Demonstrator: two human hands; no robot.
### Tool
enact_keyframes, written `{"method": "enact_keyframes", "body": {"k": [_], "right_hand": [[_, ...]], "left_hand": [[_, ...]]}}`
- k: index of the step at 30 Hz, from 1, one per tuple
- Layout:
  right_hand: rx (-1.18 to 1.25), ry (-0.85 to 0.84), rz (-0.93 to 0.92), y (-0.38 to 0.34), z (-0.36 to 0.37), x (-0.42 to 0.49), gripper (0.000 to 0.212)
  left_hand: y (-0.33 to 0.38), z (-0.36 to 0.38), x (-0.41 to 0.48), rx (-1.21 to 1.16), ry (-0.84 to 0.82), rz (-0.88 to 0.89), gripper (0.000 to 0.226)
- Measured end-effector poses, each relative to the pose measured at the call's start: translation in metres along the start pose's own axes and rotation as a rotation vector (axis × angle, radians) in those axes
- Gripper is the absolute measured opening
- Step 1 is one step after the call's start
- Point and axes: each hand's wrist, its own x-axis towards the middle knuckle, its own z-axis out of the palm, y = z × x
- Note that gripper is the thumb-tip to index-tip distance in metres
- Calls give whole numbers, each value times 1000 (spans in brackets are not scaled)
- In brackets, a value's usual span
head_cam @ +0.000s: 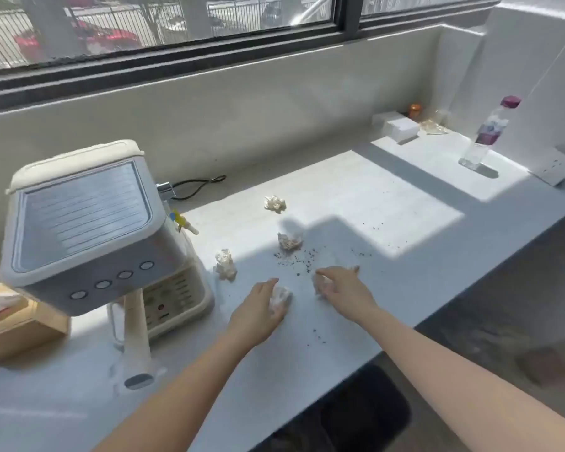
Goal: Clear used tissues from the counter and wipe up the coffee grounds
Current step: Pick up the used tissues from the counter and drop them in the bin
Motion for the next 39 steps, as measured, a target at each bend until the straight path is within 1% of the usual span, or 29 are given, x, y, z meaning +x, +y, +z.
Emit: {"method": "enact_keyframes", "body": {"k": [3,5,9,12,15,18,21,22,24,27,29,31,33,34,36,37,39], "right_hand": [[-112,26,31,11,16,4,30],[-113,51,74,20,27,3,24],[-106,163,71,26,39,7,10],[-41,197,85,25,43,8,8],[10,212,93,28,45,6,10],[155,246,119,34,40,-1,13],[332,314,146,43,25,-14,28],[364,347,157,53,17,-21,29],[394,396,164,56,6,-26,22],[505,593,224,76,-10,-44,14],[591,768,288,96,-11,-60,12],[643,902,362,120,0,-78,12],[640,950,445,145,18,-97,18],[632,938,486,157,29,-105,21],[628,870,584,181,53,-120,24],[630,829,634,193,66,-126,24],[626,751,714,214,92,-137,19]], "left_hand": [[-7,12,13,21,-29,-5,51],[-13,19,20,27,-42,-2,47],[-21,28,29,55,-9,56,50],[-23,33,36,63,28,51,56],[-17,38,41,88,37,65,55],[-9,44,52,93,55,67,44],[1,46,59,90,105,65,23],[9,50,59,75,115,76,18],[17,47,53,-35,150,99,11],[56,53,38,-206,135,229,5],[84,65,20,-311,81,317,2],[100,89,-3,-371,-54,390,2],[101,124,-28,-384,-243,415,6],[96,144,-39,-378,-338,398,7],[78,184,-55,-385,-479,269,6],[68,204,-58,-402,-509,158,6],[46,238,-55,-427,-504,-88,6]]}}
